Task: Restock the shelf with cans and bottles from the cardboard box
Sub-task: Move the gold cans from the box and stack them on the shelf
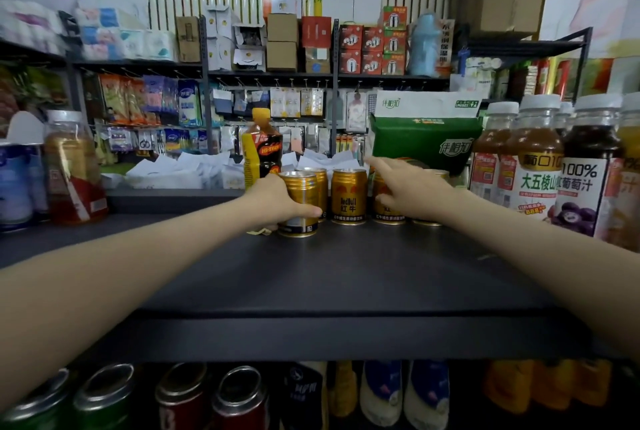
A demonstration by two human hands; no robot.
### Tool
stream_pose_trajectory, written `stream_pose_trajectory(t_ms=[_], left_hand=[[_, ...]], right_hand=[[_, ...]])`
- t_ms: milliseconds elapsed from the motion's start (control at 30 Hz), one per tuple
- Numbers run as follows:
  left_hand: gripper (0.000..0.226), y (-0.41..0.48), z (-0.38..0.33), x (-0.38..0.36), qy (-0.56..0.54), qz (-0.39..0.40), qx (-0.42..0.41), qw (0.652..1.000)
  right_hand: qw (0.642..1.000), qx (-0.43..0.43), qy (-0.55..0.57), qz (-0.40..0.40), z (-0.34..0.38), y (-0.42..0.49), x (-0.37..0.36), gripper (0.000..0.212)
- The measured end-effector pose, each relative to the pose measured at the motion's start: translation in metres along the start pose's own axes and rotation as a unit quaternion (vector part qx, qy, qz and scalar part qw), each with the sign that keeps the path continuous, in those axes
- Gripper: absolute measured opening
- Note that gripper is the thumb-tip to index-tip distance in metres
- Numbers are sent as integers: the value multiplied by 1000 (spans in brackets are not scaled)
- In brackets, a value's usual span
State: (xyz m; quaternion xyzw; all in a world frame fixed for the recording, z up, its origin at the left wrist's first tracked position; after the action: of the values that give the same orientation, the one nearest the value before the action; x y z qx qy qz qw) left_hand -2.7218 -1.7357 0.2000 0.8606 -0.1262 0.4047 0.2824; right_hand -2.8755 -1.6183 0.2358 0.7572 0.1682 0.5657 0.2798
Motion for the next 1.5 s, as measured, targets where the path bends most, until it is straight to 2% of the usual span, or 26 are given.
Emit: stream_pose_trajectory(t_ms=[100,167,300,400,533,600,700,767,833,900,1000,1100,1167,1267,1333,1400,1500], left_hand=[[108,-1,-14,-6,14,-20,-42,999],[100,-1,-19,-9,-15,-2,-75,997],[59,-6,-22,0,-4,33,-141,989],[67,-3,-13,11,-21,16,-152,988],[78,-1,-13,16,-5,-10,-167,986],[85,-1,-14,13,-7,24,-167,986],[96,0,-4,9,-56,104,-141,983],[90,-1,3,13,-84,117,-131,981],[73,-4,8,17,-97,119,-129,980],[60,-5,14,23,-77,106,-137,982],[44,-5,22,33,-4,75,-164,984],[32,-6,27,44,83,36,-207,974],[29,-8,30,47,133,23,-236,962],[34,-13,37,42,173,51,-259,949],[41,-18,38,36,181,81,-271,942],[43,-22,38,29,193,94,-282,935],[47,-21,38,22,196,98,-293,931]], right_hand=[[999,17,34,17,20,5,-5,77],[999,23,25,32,29,8,-12,74],[999,9,22,49,38,9,-17,71],[997,-6,57,43,42,7,-10,73],[981,-35,190,1,58,6,5,66],[965,-58,255,1,66,8,6,63],[936,-109,332,38,78,14,-5,70],[918,-123,369,79,89,18,-12,77],[909,-130,382,106,97,22,-18,78],[916,-141,363,97,98,28,-21,72],[945,-153,283,63,95,39,-23,82],[955,-150,249,58,95,48,-17,54],[945,-138,289,63,97,51,-12,45],[915,-130,374,79,94,49,-14,42],[900,-117,401,125,97,46,-21,42],[901,-100,390,162,102,44,-24,46],[911,-89,370,162,100,46,-19,51]])
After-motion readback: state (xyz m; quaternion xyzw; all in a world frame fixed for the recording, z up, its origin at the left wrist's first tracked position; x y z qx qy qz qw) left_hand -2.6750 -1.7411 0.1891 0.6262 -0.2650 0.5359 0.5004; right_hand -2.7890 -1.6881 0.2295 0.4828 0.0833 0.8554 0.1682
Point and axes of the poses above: each hand's wrist, its own y-axis towards the middle knuckle, its own x-axis out of the back of the hand, z = x × y, the point moved 10 cm from there along y, towards the middle knuckle, and after that the axes turned 9 degrees about -z, right-handed, at the moved point
